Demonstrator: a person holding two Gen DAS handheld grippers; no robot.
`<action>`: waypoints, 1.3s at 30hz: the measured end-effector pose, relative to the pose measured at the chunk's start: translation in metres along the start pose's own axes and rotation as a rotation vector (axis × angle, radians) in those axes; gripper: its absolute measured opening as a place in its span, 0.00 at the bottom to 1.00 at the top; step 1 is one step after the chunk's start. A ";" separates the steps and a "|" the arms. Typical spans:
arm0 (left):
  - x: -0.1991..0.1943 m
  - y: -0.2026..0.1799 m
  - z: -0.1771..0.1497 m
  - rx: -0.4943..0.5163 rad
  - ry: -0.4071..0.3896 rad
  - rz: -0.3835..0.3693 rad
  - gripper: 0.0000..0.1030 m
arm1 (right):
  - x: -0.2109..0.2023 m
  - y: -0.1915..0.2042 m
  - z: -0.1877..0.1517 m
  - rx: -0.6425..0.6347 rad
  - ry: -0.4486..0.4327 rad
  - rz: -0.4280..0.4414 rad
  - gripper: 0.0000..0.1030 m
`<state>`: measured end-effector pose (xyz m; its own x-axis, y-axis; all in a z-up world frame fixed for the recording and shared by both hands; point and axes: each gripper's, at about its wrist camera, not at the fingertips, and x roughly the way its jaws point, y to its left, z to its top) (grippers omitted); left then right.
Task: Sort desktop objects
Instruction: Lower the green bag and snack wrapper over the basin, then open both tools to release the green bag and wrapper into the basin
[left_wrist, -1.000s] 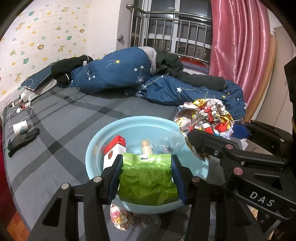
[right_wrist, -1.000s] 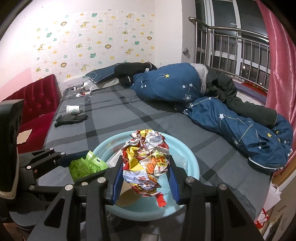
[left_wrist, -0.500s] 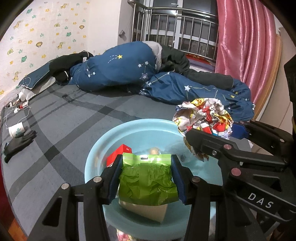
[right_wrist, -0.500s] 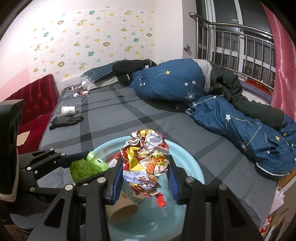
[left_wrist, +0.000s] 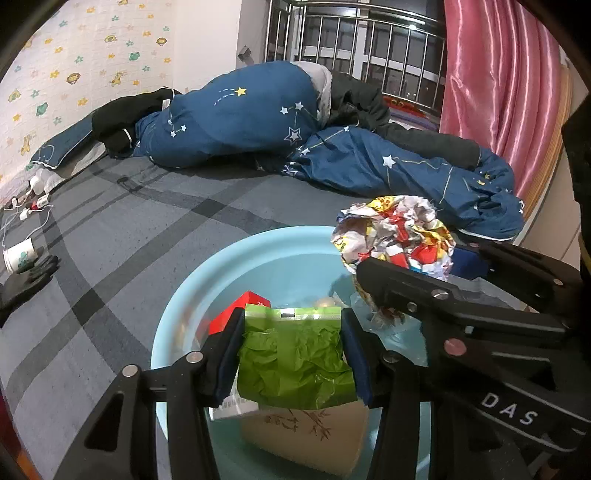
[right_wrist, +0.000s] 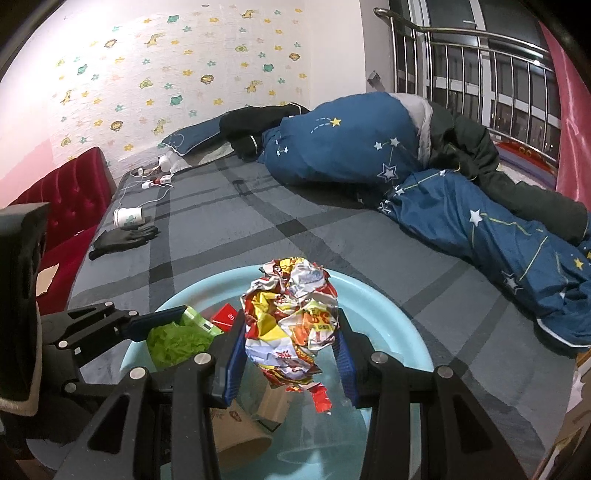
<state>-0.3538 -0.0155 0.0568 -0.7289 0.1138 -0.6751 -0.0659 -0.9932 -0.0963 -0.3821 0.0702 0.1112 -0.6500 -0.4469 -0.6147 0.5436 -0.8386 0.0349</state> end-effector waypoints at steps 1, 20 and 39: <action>0.002 0.000 0.000 0.001 0.001 0.001 0.53 | 0.004 -0.001 0.000 0.004 0.003 0.002 0.45; 0.019 -0.001 0.001 -0.001 0.016 -0.009 0.54 | 0.029 -0.009 0.000 0.027 0.028 0.002 0.45; -0.016 -0.010 -0.007 -0.010 -0.013 0.053 1.00 | -0.013 -0.021 0.002 0.107 0.016 -0.012 1.00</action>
<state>-0.3371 -0.0070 0.0636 -0.7396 0.0602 -0.6703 -0.0196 -0.9975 -0.0680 -0.3860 0.0933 0.1198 -0.6471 -0.4318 -0.6283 0.4749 -0.8730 0.1108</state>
